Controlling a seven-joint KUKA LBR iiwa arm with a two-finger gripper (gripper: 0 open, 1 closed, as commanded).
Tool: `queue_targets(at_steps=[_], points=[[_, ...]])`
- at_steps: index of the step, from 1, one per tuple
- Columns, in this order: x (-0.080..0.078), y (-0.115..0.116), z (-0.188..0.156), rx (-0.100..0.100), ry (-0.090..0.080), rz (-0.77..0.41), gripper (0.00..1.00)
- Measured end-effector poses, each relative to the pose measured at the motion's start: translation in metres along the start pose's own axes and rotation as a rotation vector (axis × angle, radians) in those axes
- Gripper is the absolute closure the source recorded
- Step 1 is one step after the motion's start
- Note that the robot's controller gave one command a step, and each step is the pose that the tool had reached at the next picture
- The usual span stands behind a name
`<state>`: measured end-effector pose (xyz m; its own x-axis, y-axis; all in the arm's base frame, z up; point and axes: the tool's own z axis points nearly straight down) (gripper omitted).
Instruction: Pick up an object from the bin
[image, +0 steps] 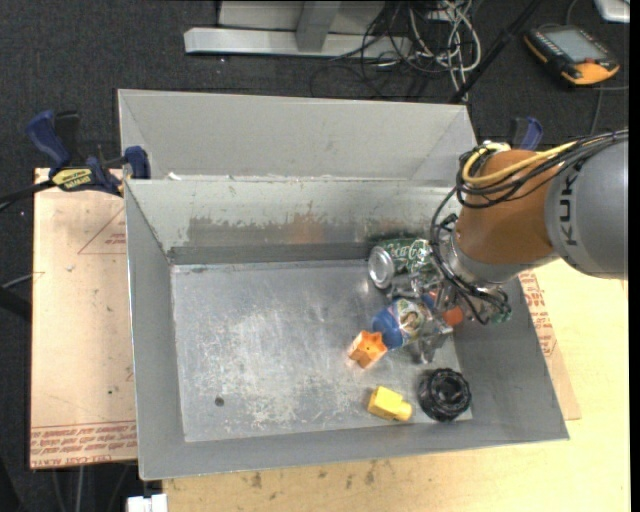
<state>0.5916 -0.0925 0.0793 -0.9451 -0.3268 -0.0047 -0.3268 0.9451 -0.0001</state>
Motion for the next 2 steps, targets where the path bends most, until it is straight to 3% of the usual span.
queue_targets(at_steps=[2], points=[[0.0012,0.001,-0.0125,-0.002,0.005,0.0,1.0]])
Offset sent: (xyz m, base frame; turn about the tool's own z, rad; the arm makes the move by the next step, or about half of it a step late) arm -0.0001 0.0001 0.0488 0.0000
